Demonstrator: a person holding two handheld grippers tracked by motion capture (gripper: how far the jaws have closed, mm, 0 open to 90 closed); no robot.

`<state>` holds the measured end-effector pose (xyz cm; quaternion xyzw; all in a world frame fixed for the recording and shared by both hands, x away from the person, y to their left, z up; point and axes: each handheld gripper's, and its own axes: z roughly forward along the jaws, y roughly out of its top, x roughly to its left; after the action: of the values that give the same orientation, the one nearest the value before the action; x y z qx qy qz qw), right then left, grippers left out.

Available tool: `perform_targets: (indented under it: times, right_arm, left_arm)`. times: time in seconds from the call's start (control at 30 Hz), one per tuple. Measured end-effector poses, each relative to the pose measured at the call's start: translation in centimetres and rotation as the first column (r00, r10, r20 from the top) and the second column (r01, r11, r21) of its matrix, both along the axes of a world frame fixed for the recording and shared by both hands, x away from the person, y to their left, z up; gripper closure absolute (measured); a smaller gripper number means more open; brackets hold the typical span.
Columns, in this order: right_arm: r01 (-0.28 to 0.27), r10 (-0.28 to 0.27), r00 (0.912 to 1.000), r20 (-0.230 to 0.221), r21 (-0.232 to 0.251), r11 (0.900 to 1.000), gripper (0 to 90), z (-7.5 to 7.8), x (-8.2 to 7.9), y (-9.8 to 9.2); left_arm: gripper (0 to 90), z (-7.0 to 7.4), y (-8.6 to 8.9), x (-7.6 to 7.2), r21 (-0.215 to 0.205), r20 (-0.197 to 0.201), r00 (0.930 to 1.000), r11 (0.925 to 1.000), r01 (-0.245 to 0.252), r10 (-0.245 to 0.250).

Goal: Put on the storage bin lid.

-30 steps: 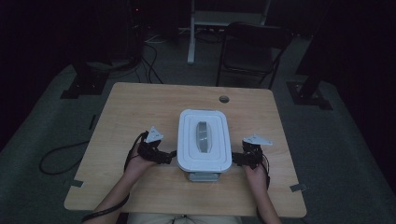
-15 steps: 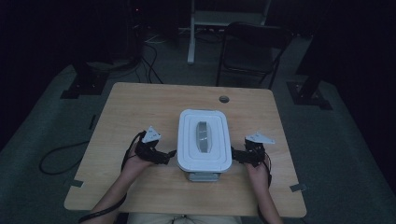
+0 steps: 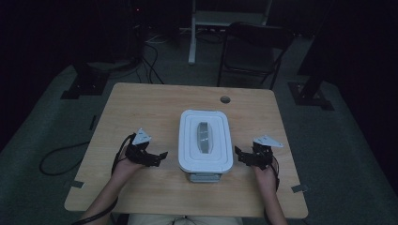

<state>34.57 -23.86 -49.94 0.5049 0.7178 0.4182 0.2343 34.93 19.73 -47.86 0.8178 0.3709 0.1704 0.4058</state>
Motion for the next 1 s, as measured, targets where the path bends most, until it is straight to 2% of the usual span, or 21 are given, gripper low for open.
perform_targets:
  times: [0.43, 0.67, 1.0]
  right_arm:
    - [0.047, -0.047, 0.9989, 0.002, 0.001, 0.999, 13.0, -0.2, -1.1, -1.5]
    - [0.092, -0.092, 0.9957, 0.003, -0.021, 0.996, 13.0, -0.2, -1.7, -2.7]
    - [0.168, -0.169, 0.9855, -0.011, -0.047, 0.985, 13.0, -0.3, -3.0, -4.8]
  left_arm:
    - [1.7, -0.4, 2.6, -0.4, 0.023, -0.016, 0.9984, 0.9983, -0.054, 0.054]
    - [1.8, -0.6, 4.3, -0.4, 0.026, -0.022, 0.9939, 0.9939, -0.108, 0.108]
    - [1.8, -1.2, 6.4, -0.7, 0.037, -0.031, 0.9853, 0.9853, -0.167, 0.168]
